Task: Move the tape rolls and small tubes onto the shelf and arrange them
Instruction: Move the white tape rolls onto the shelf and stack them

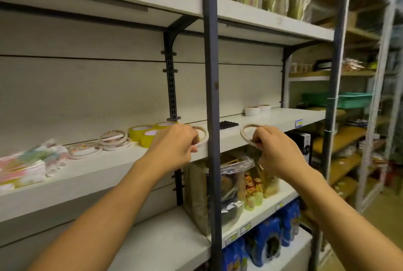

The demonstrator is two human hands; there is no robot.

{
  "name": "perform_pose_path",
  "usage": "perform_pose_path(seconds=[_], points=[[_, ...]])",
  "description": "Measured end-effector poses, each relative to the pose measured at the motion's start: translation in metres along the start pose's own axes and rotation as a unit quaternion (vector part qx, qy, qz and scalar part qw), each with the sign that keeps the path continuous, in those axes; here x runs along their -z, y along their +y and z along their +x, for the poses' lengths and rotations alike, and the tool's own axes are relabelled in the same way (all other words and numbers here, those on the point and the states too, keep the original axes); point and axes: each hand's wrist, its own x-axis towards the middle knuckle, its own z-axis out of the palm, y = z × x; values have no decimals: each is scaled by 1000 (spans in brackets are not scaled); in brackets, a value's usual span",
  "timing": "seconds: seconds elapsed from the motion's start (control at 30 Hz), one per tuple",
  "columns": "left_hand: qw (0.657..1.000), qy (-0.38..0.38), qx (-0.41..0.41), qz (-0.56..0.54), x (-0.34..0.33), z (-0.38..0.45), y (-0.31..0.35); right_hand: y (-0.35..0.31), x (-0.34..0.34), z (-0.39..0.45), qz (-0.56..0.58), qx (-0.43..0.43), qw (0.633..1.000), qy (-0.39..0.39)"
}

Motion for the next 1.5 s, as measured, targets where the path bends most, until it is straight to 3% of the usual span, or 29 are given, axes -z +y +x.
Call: perform_pose_path(seconds=[0.4,0.67,0.73,0.97,1.5], points=[[997,-9,-72,-24,-55,101,111,144,5,9,-34,-72,997,-6],[1000,-11,-23,9,-89,163,129,226,-8,25,-73,-77,993,-49],[1000,-2,-9,22,-118,213,162,292,-12,44,-67,-80,993,-48],[999,-30,30,28,-142,250,156,328,-20,70,-59,-62,995,-44],[997,16,72,16,-229,396,159,417,-93,209,-39,5,999,-15]])
